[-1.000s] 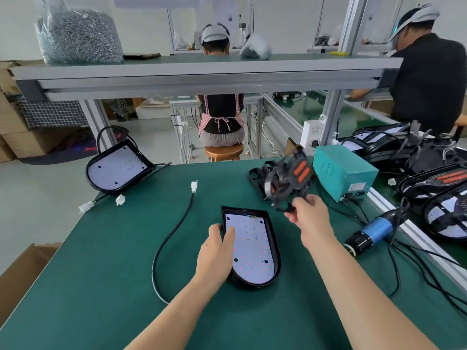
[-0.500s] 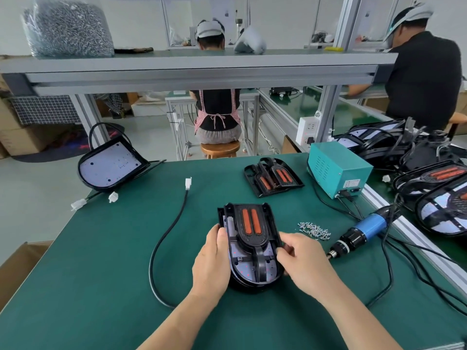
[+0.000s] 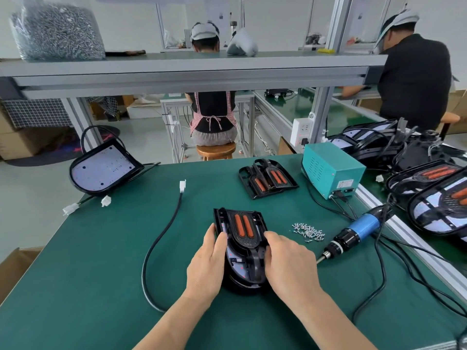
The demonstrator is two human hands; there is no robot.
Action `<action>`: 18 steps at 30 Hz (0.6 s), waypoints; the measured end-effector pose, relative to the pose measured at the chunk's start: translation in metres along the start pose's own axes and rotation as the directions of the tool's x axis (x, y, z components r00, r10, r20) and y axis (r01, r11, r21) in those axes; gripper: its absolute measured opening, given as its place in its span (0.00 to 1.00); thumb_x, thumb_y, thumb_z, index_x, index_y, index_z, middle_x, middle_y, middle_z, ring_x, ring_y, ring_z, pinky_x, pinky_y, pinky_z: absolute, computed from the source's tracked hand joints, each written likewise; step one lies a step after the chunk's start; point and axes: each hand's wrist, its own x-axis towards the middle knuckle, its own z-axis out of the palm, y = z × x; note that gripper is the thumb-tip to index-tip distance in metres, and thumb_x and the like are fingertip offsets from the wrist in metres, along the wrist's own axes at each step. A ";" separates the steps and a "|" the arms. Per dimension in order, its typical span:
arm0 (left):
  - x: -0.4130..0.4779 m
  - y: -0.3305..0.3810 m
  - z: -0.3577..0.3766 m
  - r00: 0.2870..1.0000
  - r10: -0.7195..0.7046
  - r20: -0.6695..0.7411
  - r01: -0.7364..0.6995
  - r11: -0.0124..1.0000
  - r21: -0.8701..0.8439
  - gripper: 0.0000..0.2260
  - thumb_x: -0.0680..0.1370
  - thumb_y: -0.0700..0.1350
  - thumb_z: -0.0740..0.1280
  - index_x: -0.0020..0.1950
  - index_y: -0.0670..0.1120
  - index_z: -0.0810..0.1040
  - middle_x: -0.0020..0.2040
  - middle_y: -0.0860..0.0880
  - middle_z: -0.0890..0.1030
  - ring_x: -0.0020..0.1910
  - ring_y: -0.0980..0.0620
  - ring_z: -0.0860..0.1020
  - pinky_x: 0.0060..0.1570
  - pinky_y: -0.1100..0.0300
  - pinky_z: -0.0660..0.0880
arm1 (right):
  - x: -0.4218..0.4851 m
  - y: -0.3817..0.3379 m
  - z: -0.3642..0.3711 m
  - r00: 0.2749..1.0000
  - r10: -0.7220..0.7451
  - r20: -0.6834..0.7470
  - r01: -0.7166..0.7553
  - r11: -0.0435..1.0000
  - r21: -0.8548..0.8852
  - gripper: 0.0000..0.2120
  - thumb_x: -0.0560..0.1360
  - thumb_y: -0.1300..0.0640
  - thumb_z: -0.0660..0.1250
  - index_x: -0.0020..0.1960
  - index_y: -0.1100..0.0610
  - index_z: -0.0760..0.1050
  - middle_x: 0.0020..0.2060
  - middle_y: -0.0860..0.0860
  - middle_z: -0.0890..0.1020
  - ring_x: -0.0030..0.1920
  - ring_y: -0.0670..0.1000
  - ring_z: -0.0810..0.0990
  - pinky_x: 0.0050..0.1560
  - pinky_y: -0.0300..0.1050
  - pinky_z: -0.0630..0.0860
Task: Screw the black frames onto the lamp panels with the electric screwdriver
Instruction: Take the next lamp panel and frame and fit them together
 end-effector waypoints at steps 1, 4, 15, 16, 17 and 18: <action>-0.001 0.001 -0.001 1.000 -0.001 0.012 0.001 1.000 0.010 0.32 0.70 0.71 0.48 0.73 0.67 0.65 0.62 0.66 0.78 0.63 0.55 0.76 0.69 0.50 0.68 | 0.000 0.000 0.002 1.000 -0.005 0.003 0.005 1.000 0.001 0.10 0.79 0.57 0.57 0.58 0.48 0.70 0.47 0.47 0.81 0.48 0.57 0.82 0.38 0.50 0.64; -0.002 0.003 -0.003 0.998 0.021 0.051 -0.024 0.998 0.053 0.28 0.70 0.68 0.51 0.71 0.71 0.65 0.56 0.69 0.80 0.59 0.58 0.78 0.64 0.53 0.71 | -0.001 0.001 0.005 1.000 -0.024 -0.004 0.024 1.000 0.005 0.10 0.78 0.58 0.58 0.58 0.49 0.70 0.46 0.48 0.81 0.46 0.58 0.81 0.37 0.51 0.62; 0.003 0.000 -0.003 0.999 -0.018 0.036 0.016 0.998 0.065 0.23 0.73 0.49 0.60 0.65 0.69 0.69 0.45 0.62 0.82 0.48 0.56 0.79 0.52 0.53 0.77 | 0.003 0.007 0.001 0.997 -0.074 -0.034 0.076 0.993 0.091 0.09 0.80 0.54 0.59 0.57 0.49 0.75 0.48 0.47 0.81 0.49 0.55 0.80 0.40 0.49 0.67; 0.004 0.000 -0.003 1.000 -0.028 0.015 0.027 0.998 0.062 0.24 0.75 0.46 0.61 0.69 0.66 0.68 0.45 0.60 0.82 0.47 0.56 0.80 0.50 0.55 0.77 | 0.010 0.012 -0.005 0.998 -0.052 -0.046 0.058 0.988 0.144 0.09 0.80 0.53 0.61 0.56 0.49 0.78 0.49 0.47 0.82 0.50 0.54 0.80 0.43 0.49 0.71; 0.005 -0.001 -0.002 0.999 -0.036 -0.004 0.036 0.997 0.063 0.25 0.76 0.45 0.62 0.71 0.63 0.67 0.46 0.59 0.82 0.47 0.56 0.80 0.48 0.56 0.76 | 0.019 0.021 -0.011 0.998 -0.018 -0.060 0.029 0.983 0.182 0.08 0.80 0.54 0.62 0.55 0.49 0.80 0.49 0.46 0.82 0.51 0.52 0.80 0.47 0.48 0.73; 0.004 -0.002 -0.001 0.999 -0.041 -0.015 0.042 0.997 0.071 0.25 0.77 0.44 0.62 0.73 0.61 0.66 0.46 0.58 0.82 0.46 0.56 0.80 0.47 0.56 0.76 | 0.030 0.033 -0.019 0.997 0.021 -0.071 -0.006 0.979 0.205 0.08 0.80 0.55 0.64 0.54 0.48 0.81 0.49 0.45 0.82 0.51 0.51 0.80 0.50 0.47 0.75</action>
